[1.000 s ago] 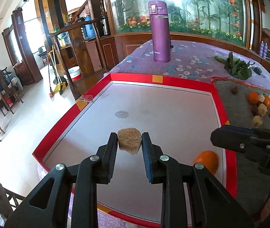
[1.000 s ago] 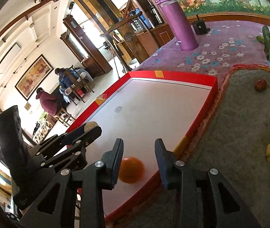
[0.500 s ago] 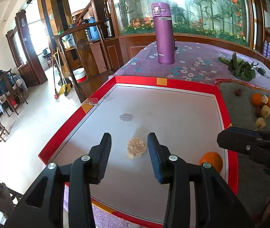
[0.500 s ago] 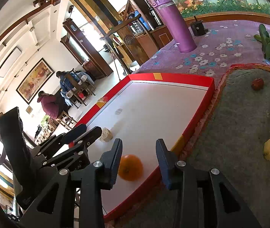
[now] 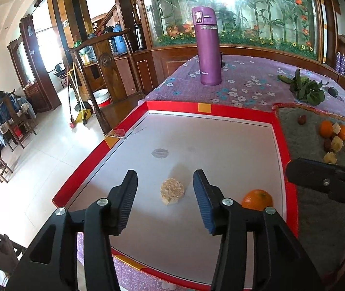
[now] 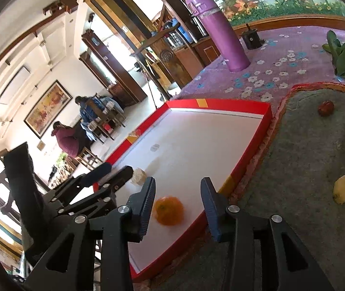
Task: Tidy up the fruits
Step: 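Grasp a pale fruit chunk with the left tool while the right tool grasps a pale cube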
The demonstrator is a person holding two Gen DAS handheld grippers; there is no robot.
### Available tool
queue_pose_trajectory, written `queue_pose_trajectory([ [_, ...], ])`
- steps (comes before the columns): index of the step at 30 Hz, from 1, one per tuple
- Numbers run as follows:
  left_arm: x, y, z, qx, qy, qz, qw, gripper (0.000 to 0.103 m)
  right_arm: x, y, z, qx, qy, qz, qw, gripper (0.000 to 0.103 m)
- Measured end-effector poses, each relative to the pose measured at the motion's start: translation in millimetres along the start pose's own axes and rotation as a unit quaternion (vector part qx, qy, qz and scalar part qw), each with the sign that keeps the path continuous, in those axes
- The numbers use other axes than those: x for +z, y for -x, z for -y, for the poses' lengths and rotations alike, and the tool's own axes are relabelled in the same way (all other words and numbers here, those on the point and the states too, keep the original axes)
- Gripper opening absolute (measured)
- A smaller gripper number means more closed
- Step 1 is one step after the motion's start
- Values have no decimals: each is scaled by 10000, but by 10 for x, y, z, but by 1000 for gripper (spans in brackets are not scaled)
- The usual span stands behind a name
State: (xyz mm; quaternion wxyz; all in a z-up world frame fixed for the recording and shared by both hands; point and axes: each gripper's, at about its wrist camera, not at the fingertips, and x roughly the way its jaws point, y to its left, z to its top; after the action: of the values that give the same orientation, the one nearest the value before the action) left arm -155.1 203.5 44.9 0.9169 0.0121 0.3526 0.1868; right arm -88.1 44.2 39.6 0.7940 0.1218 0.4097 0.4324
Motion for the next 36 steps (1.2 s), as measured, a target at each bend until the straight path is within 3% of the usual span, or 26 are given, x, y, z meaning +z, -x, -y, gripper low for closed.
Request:
queue_pose_trajectory([
  [4,54,108,146,-259,-200,78,9994,49,35,303,121,-39,-97,199,9997,41],
  [7,111,221,357,-591,-447,192,9971,66,103,712,362,-329,-240,522,9978,48],
  [11,172,342,789,-1157,-928,216,9887,66,134,1321,855,-826,-672,1013,9891,52],
  [15,204,324,1271,-1682,-1324,52,9768,66,55,1733,1376,-941,-1305,1305,9783,55],
  [19,259,219,1619,-1802,-1566,-57,9711,66,-49,1771,1688,-574,-1789,1417,9719,55],
  [21,293,151,1747,-1844,-1641,-177,9689,66,-52,1720,1759,-477,-1942,1253,9718,55],
  [28,307,-52,2025,-1940,-1708,-468,9649,66,-2,1720,1741,-447,-1843,1287,9734,57],
  [36,256,-125,2204,-2321,-1859,-767,9517,65,-11,1689,1709,-391,-1792,1215,9755,57],
])
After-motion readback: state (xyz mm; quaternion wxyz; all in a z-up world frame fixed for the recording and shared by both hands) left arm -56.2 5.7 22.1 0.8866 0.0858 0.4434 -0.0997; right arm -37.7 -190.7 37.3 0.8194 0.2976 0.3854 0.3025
